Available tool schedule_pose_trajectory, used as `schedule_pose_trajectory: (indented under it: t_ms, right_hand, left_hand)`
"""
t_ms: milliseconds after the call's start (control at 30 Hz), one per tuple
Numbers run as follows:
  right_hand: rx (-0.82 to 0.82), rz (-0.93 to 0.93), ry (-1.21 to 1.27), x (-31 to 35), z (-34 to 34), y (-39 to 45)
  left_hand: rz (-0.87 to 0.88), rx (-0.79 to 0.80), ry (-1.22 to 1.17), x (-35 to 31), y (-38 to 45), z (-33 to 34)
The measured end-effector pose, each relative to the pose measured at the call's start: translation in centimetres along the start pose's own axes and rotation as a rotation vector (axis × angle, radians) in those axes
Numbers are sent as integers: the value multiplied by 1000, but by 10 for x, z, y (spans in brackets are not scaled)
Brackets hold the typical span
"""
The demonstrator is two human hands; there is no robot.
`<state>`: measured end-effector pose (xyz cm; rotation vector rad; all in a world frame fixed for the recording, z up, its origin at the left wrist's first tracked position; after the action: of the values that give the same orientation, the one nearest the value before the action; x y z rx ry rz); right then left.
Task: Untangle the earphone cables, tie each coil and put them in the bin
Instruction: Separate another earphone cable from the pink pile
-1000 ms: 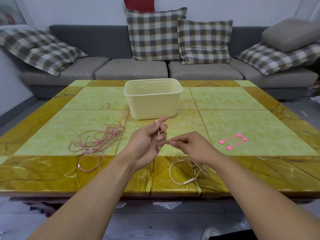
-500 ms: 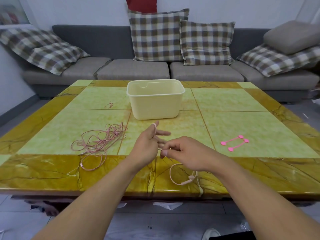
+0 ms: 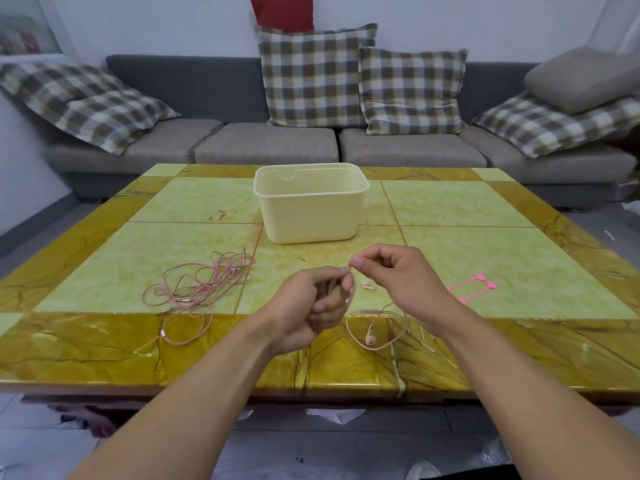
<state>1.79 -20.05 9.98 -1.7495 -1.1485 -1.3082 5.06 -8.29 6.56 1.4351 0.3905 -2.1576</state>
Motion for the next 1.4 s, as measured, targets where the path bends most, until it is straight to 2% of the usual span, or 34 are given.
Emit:
schedule_pose_trajectory:
  t_ms: [133,267,567,700,867,967,1067,1133,1200,1300,1400]
  right_hand:
    - [110,47,61,-6,9,2]
    - [182,58,0,-9,16,0]
    - [60,96,-51,-16,19,2]
    - [92,98,-96,-20,28,2]
    - [149,167,49,-25,30,2]
    - [140,174,-43,-34,28,3]
    - [249,204,-175,-40,42,-4]
    - [320,190,-274,-36,51,-9]
    - [355,148,-417,-29,56,-16]
    - [360,85,-564,-18,56,-24]
    - [248,34,-564,-2,39,-23]
  left_hand:
    - [25,-75,-93,0,3,-7]
    - [23,-75,-140,1,3,-9]
    - [-102,45,-210,13,-1,13]
    - [9,-48,-330,2,6,8]
    - [154,-162,-293,-20,8,-10]
    - [210,-199,-348,-31,6,-13]
    - [306,-215,-344,-39,8,-19]
    - [344,-316,-291,-37,9,-37]
    - [369,-391,-132,-35,7,-54]
    - [373,-402,366,-38,1,-66]
    - [235,-309,775,-25,-1,-60]
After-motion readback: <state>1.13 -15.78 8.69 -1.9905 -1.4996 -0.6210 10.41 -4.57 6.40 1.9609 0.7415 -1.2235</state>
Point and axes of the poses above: each hand's wrist, its own y-axis towards the middle knuckle, its own z-axis out of the palm, x = y × z, the point moved 9 cm from there along y, towards the middle knuckle, and after that the axes turned 11 degrees about z, right-handed, at the moved point
